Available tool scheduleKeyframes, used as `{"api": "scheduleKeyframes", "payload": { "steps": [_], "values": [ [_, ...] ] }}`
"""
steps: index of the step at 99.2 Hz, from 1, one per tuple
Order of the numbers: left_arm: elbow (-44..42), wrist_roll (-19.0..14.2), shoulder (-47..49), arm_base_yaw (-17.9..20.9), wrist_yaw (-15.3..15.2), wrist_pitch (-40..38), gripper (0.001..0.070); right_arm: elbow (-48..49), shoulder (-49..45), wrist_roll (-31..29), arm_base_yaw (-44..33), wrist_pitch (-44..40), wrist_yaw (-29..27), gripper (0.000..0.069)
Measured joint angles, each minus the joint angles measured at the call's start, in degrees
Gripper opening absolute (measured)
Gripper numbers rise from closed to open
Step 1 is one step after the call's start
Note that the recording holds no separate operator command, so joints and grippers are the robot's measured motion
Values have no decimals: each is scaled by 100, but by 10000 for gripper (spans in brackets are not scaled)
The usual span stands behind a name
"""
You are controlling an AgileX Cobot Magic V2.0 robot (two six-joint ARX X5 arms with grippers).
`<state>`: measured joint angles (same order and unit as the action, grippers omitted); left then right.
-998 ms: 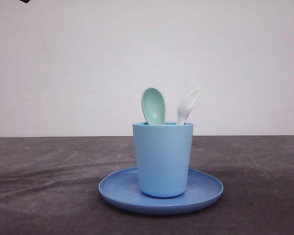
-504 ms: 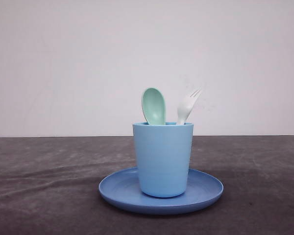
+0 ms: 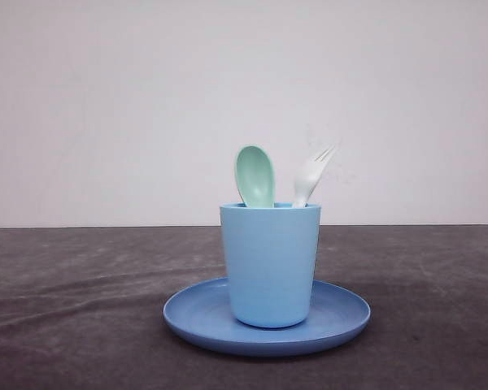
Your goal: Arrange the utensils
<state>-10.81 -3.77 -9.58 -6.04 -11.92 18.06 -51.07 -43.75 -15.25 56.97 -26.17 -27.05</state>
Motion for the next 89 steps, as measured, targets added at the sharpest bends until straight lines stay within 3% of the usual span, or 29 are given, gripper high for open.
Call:
{"api": "scheduleKeyframes", "payload": {
  "steps": [31,55,89],
  "values": [
    [713,109,940,417,737,-249,26,0,0,0,0,-4,4,4],
    [719,295,933,426,761,-264,26,0,0,0,-2,0,2,4],
    [726,315,933,426,761,-295,26,0,0,0,-2,2,2,4]
  ]
}}
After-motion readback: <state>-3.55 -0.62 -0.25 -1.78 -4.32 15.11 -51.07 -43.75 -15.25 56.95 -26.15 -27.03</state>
